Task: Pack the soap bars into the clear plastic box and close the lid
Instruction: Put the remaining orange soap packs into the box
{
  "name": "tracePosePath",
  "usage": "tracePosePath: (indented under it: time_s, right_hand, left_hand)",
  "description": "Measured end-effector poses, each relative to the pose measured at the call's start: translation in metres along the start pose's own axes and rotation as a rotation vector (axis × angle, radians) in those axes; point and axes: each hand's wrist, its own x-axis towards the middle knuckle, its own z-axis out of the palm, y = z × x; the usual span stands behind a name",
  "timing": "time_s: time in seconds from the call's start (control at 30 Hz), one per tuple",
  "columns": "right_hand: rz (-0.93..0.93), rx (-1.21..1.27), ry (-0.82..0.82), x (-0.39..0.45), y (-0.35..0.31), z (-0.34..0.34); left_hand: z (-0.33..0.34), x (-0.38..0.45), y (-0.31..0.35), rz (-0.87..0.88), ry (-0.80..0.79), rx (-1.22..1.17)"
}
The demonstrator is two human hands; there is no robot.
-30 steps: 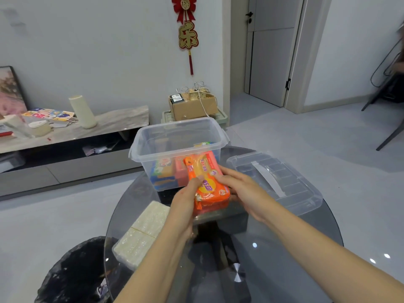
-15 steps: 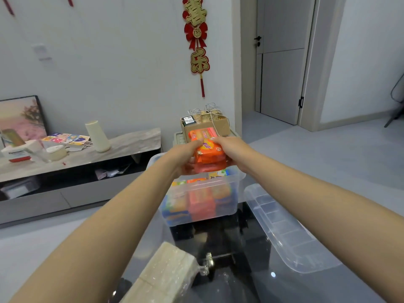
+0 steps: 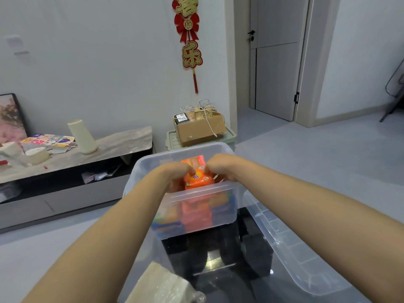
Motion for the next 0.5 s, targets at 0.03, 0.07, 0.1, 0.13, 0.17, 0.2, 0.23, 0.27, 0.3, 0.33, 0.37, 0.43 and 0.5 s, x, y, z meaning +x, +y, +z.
tracePosePath:
  time_s: [0.03, 0.07, 0.1, 0.13, 0.17, 0.2, 0.23, 0.27, 0.3, 0.33, 0.37, 0.43, 0.5]
  right_hand:
    - [0.001, -0.019, -0.018, 0.001, 0.0, 0.001]
    - [-0.013, -0.029, -0.041, 0.003, 0.0, 0.005]
    - [-0.022, -0.033, -0.064, 0.004, -0.001, 0.006]
    - [-0.026, -0.04, -0.086, 0.003, -0.001, 0.007]
    - [-0.024, -0.055, -0.104, 0.0, -0.001, 0.008]
    - [-0.021, -0.079, -0.128, -0.002, -0.002, 0.008]
    - [-0.013, -0.097, -0.145, -0.003, -0.002, 0.009]
    - [-0.01, -0.112, -0.155, -0.003, -0.002, 0.008]
    - [-0.007, -0.107, -0.161, -0.004, -0.002, 0.008]
    - [-0.011, -0.081, -0.159, -0.004, -0.003, 0.009]
    - [-0.019, -0.044, -0.141, -0.003, -0.004, 0.009]
    - [-0.027, 0.008, -0.068, -0.004, -0.009, 0.009]
    - [-0.034, 0.066, 0.042, -0.005, -0.011, 0.002]
  left_hand:
    - [-0.002, -0.001, -0.002, -0.003, 0.005, 0.044]
    - [-0.005, -0.002, -0.005, -0.002, 0.025, 0.082]
    - [-0.008, -0.003, -0.007, 0.003, 0.057, 0.117]
    - [-0.013, -0.004, -0.01, 0.008, 0.085, 0.135]
    - [-0.017, -0.004, -0.012, 0.009, 0.089, 0.134]
    - [-0.022, -0.005, -0.014, 0.003, 0.087, 0.123]
    - [-0.026, -0.007, -0.015, -0.006, 0.09, 0.115]
    - [-0.027, -0.009, -0.015, -0.014, 0.113, 0.12]
    - [-0.027, -0.01, -0.015, -0.017, 0.142, 0.137]
    - [-0.027, -0.01, -0.014, -0.007, 0.181, 0.171]
    - [-0.024, -0.011, -0.012, 0.017, 0.211, 0.188]
    - [-0.017, -0.012, -0.007, 0.084, 0.211, 0.128]
    - [-0.006, -0.013, 0.001, 0.145, 0.198, 0.048]
